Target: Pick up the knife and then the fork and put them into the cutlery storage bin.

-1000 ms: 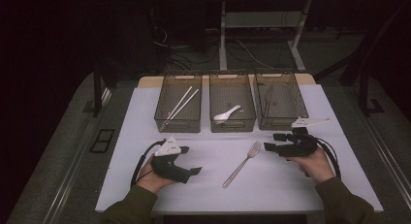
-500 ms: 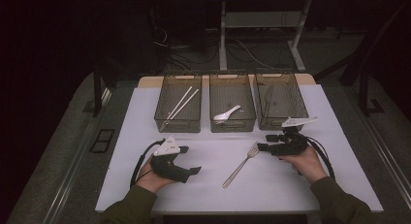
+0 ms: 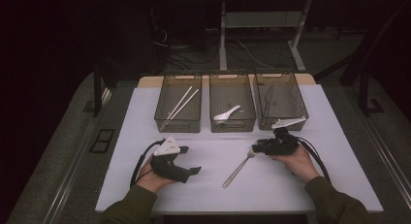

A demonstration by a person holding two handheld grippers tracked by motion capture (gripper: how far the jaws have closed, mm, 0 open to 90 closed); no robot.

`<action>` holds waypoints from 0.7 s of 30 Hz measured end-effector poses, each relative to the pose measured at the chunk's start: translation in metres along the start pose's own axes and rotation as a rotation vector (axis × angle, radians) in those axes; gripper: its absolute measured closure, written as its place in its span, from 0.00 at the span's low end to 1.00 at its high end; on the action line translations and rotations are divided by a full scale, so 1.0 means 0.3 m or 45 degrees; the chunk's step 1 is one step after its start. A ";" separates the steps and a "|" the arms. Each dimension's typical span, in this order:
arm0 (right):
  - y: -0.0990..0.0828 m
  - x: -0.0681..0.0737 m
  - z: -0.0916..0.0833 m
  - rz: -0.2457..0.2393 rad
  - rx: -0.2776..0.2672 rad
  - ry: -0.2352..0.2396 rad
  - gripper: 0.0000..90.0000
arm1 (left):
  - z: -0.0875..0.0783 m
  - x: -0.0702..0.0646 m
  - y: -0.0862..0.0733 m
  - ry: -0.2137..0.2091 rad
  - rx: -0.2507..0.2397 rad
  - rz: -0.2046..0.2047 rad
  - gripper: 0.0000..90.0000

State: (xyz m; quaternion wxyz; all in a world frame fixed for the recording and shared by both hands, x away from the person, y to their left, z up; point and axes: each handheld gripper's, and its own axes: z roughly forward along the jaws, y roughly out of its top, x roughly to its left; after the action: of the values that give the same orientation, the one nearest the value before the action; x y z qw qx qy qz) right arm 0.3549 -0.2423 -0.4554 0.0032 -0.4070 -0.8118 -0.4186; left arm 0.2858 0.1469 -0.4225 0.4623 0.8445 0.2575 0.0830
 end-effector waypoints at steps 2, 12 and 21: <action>-0.001 0.000 0.002 -0.007 0.007 0.004 0.74 | 0.000 0.000 0.000 0.001 -0.001 -0.001 0.16; 0.010 -0.021 -0.041 0.060 -0.074 0.125 0.91 | -0.002 0.002 0.000 0.002 -0.001 0.003 0.16; 0.044 -0.007 -0.142 0.073 -0.259 0.233 0.99 | -0.004 0.003 0.000 0.005 -0.004 -0.002 0.16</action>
State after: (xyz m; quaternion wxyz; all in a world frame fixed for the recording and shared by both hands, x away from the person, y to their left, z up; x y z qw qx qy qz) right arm 0.3509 -0.2686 -0.4195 0.0479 -0.3884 -0.7496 -0.5338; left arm 0.2861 0.1482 -0.4219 0.4632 0.8433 0.2589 0.0847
